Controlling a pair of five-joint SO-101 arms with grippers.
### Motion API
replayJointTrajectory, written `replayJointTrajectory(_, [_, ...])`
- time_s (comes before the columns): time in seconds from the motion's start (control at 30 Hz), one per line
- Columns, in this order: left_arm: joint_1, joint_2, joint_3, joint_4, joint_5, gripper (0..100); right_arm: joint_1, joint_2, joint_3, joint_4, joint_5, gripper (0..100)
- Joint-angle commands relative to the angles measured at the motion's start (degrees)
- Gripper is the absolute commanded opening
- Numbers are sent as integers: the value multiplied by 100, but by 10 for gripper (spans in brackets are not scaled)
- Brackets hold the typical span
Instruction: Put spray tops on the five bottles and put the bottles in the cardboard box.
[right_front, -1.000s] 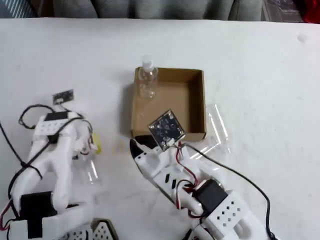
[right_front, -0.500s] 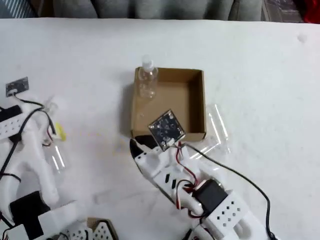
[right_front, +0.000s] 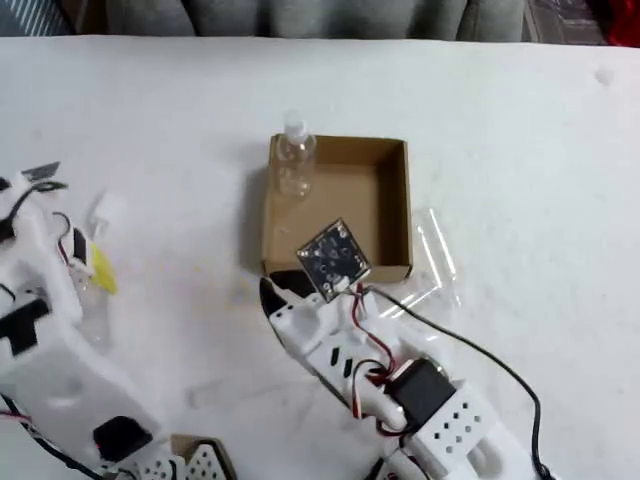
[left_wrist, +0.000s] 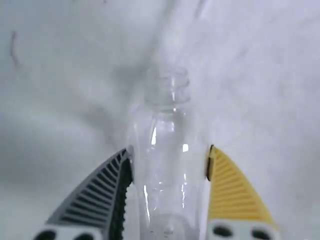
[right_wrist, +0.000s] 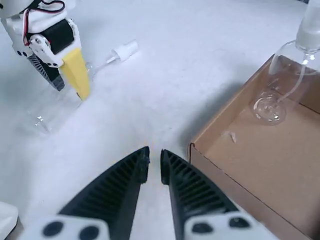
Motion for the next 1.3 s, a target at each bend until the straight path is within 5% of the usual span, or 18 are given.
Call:
replayJointTrajectory(0.0, [-48, 734, -1591, 826, -44, 28, 22, 22, -211, 22, 44, 15])
replayJointTrajectory(0.37, [-57, 813, -2084, 712, -88, 28, 22, 22, -202, 22, 149, 15])
replayJointTrajectory(0.77, [66, -1385, 888, -1468, -44, 41, 22, 22, -202, 22, 343, 15])
replayJointTrajectory(1.0, [66, -1209, 967, -1521, -35, 290, 22, 22, -202, 22, 352, 15])
replayJointTrajectory(1.27, [66, -1138, 396, -1125, -35, 240, 22, 31, -193, 22, 352, 15])
